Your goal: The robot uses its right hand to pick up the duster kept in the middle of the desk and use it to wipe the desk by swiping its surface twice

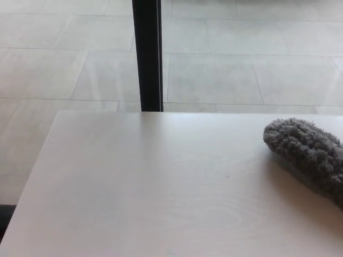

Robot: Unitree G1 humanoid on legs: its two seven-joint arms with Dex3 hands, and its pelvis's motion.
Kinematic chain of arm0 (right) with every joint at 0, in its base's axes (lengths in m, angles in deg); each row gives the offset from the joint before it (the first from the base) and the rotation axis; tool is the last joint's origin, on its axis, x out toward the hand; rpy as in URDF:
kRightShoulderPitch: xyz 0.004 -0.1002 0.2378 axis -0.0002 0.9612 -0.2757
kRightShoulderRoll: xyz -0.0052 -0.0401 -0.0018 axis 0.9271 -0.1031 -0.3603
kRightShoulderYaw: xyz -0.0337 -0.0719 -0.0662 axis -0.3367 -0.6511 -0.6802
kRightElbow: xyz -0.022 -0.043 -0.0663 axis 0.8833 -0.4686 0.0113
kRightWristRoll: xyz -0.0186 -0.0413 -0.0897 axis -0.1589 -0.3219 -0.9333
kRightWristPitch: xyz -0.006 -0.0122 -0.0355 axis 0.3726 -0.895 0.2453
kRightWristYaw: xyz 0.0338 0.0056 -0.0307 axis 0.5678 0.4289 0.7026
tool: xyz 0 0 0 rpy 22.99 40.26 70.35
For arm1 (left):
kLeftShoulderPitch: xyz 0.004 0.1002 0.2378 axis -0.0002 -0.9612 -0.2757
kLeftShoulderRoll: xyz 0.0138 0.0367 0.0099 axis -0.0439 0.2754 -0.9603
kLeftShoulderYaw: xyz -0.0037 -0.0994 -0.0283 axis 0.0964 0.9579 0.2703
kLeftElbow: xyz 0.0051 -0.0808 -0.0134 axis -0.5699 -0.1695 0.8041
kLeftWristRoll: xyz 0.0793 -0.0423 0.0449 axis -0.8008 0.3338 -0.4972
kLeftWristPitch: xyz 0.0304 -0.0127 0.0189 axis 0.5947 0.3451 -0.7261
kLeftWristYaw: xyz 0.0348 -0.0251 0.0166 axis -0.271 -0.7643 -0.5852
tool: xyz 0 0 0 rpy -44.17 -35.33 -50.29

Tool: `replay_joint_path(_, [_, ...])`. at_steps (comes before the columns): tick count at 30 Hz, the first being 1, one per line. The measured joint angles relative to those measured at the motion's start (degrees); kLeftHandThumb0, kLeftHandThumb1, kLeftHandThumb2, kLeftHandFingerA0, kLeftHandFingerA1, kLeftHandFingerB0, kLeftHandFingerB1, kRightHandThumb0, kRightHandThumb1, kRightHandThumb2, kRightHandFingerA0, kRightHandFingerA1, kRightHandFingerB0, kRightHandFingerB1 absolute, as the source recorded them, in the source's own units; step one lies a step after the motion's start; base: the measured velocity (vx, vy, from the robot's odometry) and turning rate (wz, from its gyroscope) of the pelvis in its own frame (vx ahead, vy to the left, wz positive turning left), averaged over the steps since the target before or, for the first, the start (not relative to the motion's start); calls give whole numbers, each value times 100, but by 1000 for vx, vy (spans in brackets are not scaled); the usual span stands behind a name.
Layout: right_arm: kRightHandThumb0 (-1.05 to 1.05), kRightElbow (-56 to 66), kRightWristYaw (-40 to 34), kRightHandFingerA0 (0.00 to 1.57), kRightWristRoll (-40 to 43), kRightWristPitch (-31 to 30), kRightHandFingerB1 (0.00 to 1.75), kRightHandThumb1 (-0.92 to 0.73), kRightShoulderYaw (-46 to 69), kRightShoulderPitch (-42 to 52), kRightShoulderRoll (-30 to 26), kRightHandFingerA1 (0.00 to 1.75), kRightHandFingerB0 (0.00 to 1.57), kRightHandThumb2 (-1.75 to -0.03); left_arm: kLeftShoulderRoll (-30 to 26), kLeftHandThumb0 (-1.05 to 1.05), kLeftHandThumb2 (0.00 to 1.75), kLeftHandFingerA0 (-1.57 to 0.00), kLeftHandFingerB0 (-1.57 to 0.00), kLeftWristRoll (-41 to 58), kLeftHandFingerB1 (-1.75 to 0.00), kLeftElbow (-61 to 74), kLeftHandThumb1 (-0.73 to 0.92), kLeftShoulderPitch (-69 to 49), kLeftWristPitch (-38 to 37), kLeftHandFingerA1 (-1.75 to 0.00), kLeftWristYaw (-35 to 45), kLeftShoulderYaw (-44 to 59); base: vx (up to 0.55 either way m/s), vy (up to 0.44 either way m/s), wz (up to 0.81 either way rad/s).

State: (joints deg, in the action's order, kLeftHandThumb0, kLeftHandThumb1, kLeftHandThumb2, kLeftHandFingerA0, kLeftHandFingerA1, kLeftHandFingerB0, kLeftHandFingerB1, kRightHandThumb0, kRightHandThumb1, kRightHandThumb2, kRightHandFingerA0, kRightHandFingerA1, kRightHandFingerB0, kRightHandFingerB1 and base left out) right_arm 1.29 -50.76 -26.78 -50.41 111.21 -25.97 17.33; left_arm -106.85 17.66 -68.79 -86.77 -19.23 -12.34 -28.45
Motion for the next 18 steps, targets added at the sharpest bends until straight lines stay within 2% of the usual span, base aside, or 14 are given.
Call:
replay_joint_path(1, [-80,7,43,26,38,26,32,-83,-43,63,-3,85,0,-65,5,-50,62,-67,-52,10,-47,4,73,-45,-1,-58,0,5,0,0,0])
replay_joint_path(2, [-84,11,63,49,58,38,33,-64,-62,104,-5,88,0,-104,7,-49,62,-68,-51,15,-46,4,74,-80,-1,-56,1,7,0,0,0])
replay_joint_path(3, [-85,20,115,36,85,72,38,-82,-116,205,-12,93,0,-65,14,-48,62,-69,-52,21,-47,2,74,-156,-1,-57,4,3,0,0,0])
replay_joint_path(5, [-89,33,183,40,121,130,37,-80,-199,356,-21,92,0,-64,21,-48,62,-67,-51,22,-46,1,76,-268,-2,-56,4,-19,0,0,0])
replay_joint_path(6, [-89,37,220,34,137,162,43,-81,-239,417,-21,88,0,-65,22,-49,63,-68,-53,21,-48,2,75,-315,-4,-58,7,-38,0,0,0])
replay_joint_path(7, [-89,37,262,38,151,196,43,-80,-281,467,-21,77,0,-65,22,-50,63,-70,-53,21,-49,1,75,-355,-5,-61,12,-48,0,0,0])
replay_joint_path(8, [-89,33,305,38,165,227,43,-80,-317,516,-21,77,0,-65,21,-50,63,-70,-53,21,-49,1,75,-391,-7,-61,19,-56,0,0,0])
replay_joint_path(9, [-90,20,367,38,185,274,33,-63,-357,578,-21,73,4,-105,21,-53,62,-67,-53,21,-48,1,75,-443,-24,-60,31,-65,0,0,0])
replay_joint_path(10, [-84,9,404,32,196,303,43,-80,-376,612,-21,68,2,-64,21,-51,62,-62,-50,21,-48,1,74,-466,-36,-59,40,-72,0,0,0])
replay_joint_path(11, [-84,-16,447,33,211,346,44,-80,-399,664,-22,68,3,-65,21,-50,62,-62,-51,30,-49,1,74,-485,-46,-61,66,-59,0,0,0])
replay_joint_path(12, [-85,-42,472,33,221,380,38,-63,-416,700,-22,66,4,-104,21,-51,62,-61,-50,44,-50,1,74,-495,-50,-61,89,-39,0,0,0])
replay_joint_path(16, [-84,-202,632,33,267,474,41,-65,-511,951,-61,65,2,-103,21,-48,61,-57,-50,98,-54,18,73,-532,-49,-66,195,48,0,0,0])
replay_joint_path(18, [-88,-269,697,38,271,487,49,-64,-609,1044,-81,65,8,-102,19,-48,62,-58,-50,111,-51,32,73,-532,-50,-60,224,51,0,0,0])
